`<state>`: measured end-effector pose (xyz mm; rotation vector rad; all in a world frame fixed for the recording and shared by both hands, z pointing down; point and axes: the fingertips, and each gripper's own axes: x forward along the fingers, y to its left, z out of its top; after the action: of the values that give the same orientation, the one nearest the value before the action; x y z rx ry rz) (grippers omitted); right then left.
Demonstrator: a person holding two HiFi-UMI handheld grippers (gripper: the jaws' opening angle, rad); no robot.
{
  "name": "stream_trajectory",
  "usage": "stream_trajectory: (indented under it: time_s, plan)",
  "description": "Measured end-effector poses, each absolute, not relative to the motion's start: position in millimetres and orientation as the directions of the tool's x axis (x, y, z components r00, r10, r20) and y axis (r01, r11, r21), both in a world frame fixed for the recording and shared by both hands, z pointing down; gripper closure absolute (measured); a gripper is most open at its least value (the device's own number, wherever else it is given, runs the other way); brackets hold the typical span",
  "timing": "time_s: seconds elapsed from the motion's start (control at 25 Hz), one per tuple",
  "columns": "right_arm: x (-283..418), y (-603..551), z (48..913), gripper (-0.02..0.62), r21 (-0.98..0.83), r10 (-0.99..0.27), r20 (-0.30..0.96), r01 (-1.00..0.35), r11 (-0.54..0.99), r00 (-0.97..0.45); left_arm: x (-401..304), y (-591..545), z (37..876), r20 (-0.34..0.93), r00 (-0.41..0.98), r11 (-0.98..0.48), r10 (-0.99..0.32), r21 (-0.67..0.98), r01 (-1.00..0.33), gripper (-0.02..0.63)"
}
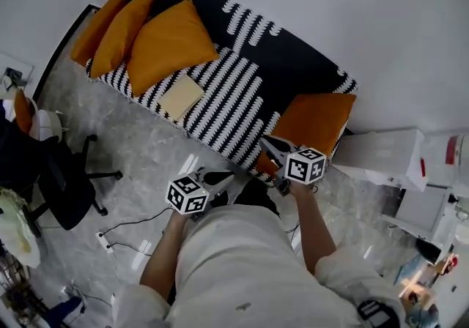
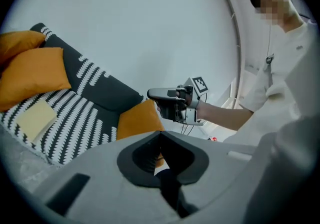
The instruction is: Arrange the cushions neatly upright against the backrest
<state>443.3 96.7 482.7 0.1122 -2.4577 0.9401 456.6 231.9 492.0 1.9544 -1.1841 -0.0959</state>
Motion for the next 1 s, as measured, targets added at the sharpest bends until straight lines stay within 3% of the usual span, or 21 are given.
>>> stream_trajectory:
  time_s: [0.44,0.76,1.0]
  plan:
    - [314.6,198.6,447.6,0.586,-0.633,0.279,0.405,-0.047,0.772,-0.871,344.2,322.1,460.3,0.244,0.296,-0.051,-0.924,0.686,-0.726,0.594]
    - [252.3,241.7,468.7,0.584,-0.735,0.422,0.354,0.031,0.677,-0.834,298.8,323.3,475.7,0.29,0.274,-0.011,-0.917,0.669,-0.743,0.594]
    - [163.0,254.7,462.7,0.584,-0.841,0.521,0.208,0.12,0.528,-0.828,200.9,300.0,473.4,0.341,0.241,0.034,-0.909,0.636,-0.771,0.594]
